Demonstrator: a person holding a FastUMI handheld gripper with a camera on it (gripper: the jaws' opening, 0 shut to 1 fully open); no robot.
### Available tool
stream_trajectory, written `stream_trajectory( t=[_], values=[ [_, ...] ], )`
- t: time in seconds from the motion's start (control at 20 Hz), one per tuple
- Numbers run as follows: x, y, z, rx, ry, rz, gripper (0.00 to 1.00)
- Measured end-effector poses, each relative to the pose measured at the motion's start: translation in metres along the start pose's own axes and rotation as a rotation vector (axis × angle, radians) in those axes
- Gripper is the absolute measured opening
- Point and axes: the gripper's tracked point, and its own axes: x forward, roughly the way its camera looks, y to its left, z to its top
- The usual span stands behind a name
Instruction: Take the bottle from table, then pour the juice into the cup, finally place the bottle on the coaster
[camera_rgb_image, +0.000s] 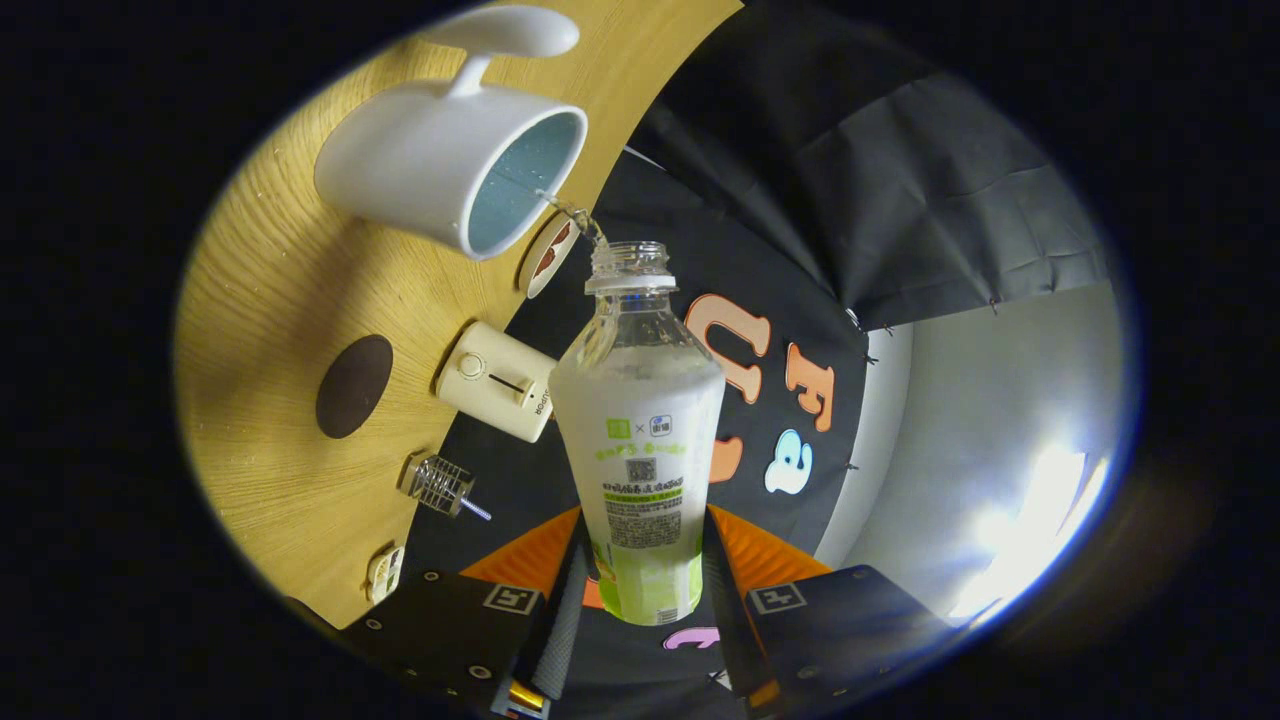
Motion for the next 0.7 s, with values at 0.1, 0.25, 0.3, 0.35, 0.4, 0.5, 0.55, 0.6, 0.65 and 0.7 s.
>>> stream_trajectory(
  t=[0.1, 0.25, 0.3, 0.35, 0.4, 0.5, 0.55, 0.6, 0.65, 0.7],
  values=[
    [0.002, -0.003, -0.001, -0.026, -0.011, -0.005, 0.61],
    [0.004, -0.01, 0.001, -0.058, -0.033, -0.029, 0.61],
    [0.005, -0.011, 0.002, -0.07, -0.044, -0.035, 0.61],
    [0.005, -0.012, 0.001, -0.08, -0.046, -0.035, 0.61],
    [0.005, -0.011, 0.001, -0.085, -0.047, -0.034, 0.61],
    [0.006, -0.011, 0.0, -0.093, -0.048, -0.034, 0.61],
    [0.007, -0.011, 0.0, -0.097, -0.05, -0.038, 0.61],
    [0.007, -0.012, 0.0, -0.105, -0.055, -0.042, 0.61],
    [0.007, -0.013, 0.0, -0.114, -0.06, -0.047, 0.61],
    [0.008, -0.012, -0.001, -0.126, -0.065, -0.048, 0.61]
  ],
)
